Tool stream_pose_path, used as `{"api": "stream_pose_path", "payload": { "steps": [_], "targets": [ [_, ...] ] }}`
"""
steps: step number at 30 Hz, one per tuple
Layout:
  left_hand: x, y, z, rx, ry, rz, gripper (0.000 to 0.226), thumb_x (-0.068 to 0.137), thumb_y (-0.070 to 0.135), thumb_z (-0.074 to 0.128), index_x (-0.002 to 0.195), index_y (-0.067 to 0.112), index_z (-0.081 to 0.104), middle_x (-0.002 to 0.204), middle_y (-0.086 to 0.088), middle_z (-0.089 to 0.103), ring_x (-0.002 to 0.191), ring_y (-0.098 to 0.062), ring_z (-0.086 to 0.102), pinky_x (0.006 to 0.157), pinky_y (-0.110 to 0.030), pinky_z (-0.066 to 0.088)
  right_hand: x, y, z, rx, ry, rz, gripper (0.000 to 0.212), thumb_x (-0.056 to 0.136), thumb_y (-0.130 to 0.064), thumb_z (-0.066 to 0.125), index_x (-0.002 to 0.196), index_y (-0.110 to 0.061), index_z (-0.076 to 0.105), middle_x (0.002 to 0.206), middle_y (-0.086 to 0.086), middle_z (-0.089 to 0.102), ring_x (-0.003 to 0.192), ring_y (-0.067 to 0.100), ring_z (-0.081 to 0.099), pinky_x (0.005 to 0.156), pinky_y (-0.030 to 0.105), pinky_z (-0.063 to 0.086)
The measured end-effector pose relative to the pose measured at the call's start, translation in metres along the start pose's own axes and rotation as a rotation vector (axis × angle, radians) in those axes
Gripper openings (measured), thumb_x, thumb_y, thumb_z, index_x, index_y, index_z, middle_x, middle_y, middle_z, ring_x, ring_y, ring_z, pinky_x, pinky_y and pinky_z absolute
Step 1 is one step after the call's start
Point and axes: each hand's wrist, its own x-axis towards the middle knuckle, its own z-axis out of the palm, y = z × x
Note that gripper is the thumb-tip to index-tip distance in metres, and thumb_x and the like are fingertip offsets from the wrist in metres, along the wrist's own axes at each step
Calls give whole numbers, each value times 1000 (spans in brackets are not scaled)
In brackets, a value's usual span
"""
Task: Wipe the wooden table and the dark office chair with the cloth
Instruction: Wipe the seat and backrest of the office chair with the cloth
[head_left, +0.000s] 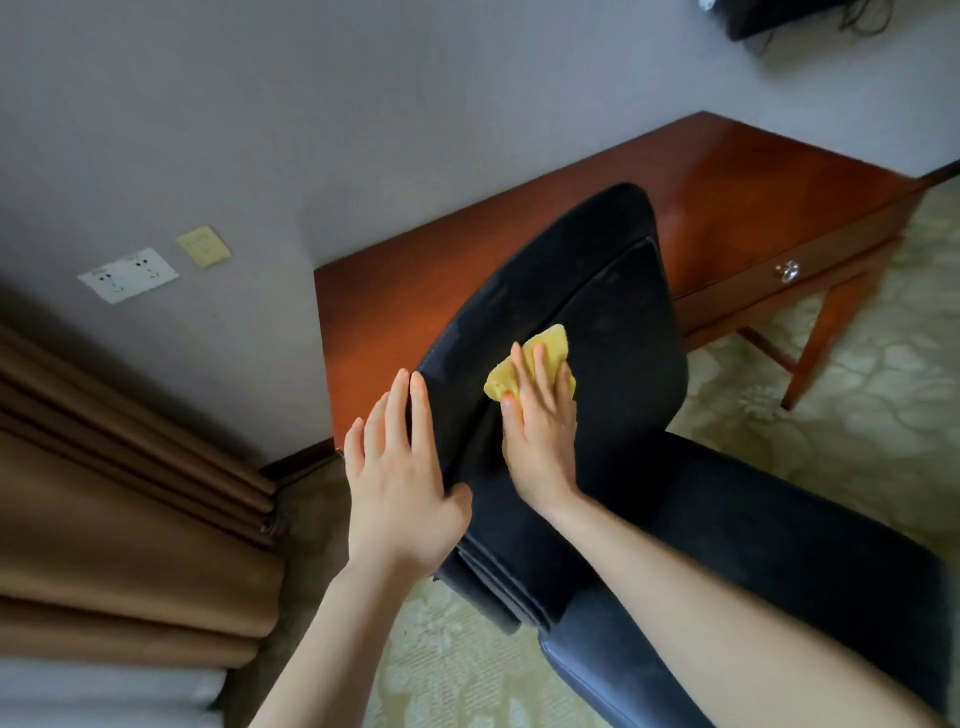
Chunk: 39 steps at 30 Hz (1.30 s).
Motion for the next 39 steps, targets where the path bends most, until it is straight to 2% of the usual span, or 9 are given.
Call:
{"api": "stream_pose_path", "payload": {
  "steps": [9, 12, 14, 16, 18, 22, 25, 34, 39],
  "targets": [
    [-5, -3, -2, -44, -59, -15, 100, 75, 31, 52, 150, 15, -12, 159, -5, -13, 145, -25, -6, 117, -41, 4, -82, -15, 7, -9, -279, -151, 48, 105, -30, 25, 139, -46, -6, 148, -25, -18, 142, 5, -23, 118, 26, -8],
    [-10, -3, -3, -78, -62, -23, 97, 77, 34, 49, 150, 16, -12, 159, -4, -13, 145, -26, -7, 117, -42, 4, -110, -24, 1, 171, -343, -128, 46, 106, -23, 28, 146, -38, 13, 157, -15, 10, 146, 11, 12, 118, 25, 13],
    [-13, -1, -4, -88, -70, -40, 99, 79, 41, 51, 149, 16, -13, 158, -3, -13, 145, -27, -7, 117, -43, 4, -122, -28, -13, 442, -357, 50, 38, 105, -21, 33, 141, -31, 40, 136, -10, 51, 128, 6, 45, 102, 15, 36],
    [-17, 2, -6, -77, -78, -60, 102, 81, 51, 53, 149, 15, -13, 158, -4, -13, 145, -28, -7, 117, -45, 4, -132, -35, -29, 638, -362, 267, 31, 103, -30, 36, 131, -39, 49, 119, -25, 59, 115, -9, 51, 87, 4, 38],
    [-22, 3, -7, -62, -79, -61, 101, 83, 61, 46, 150, 14, -12, 159, -6, -12, 145, -29, -6, 117, -44, 5, -138, -36, -39, 740, -318, 443, 32, 100, -43, 38, 129, -43, 51, 124, -25, 58, 115, -8, 51, 93, 10, 39],
    [-42, 2, -14, -28, -63, -51, 94, 86, 73, 23, 151, 13, -9, 159, -7, -7, 146, -26, 1, 117, -39, 10, -145, -31, -56, 906, -203, 742, 40, 97, -49, 43, 135, -37, 48, 129, -2, 59, 117, 18, 57, 108, 40, 39],
    [-57, 15, -18, 57, -8, -92, 85, 92, 65, 17, 151, 9, -5, 159, -10, -3, 144, -30, 10, 117, -39, 13, -150, -28, -71, 1044, -107, 820, 37, 98, -44, 44, 130, -29, 56, 117, 4, 67, 107, 21, 64, 103, 41, 44],
    [-105, 26, -31, 238, 78, -43, 66, 98, 49, 24, 149, 8, 17, 156, -9, 21, 115, -22, 53, 92, -29, 43, -138, -54, -130, 1281, -127, 669, 50, 86, -42, 59, 126, -11, 60, 121, 15, 63, 111, 29, 59, 101, 43, 44],
    [-137, 27, -40, -3, 134, -80, 54, 95, 33, 42, 145, 12, 35, 150, -3, 37, 99, -20, 60, 74, -27, 48, -132, -81, -138, 990, -207, 436, 42, 86, -28, 65, 126, -24, 55, 125, 7, 59, 115, 23, 57, 105, 43, 42]
  ]
}}
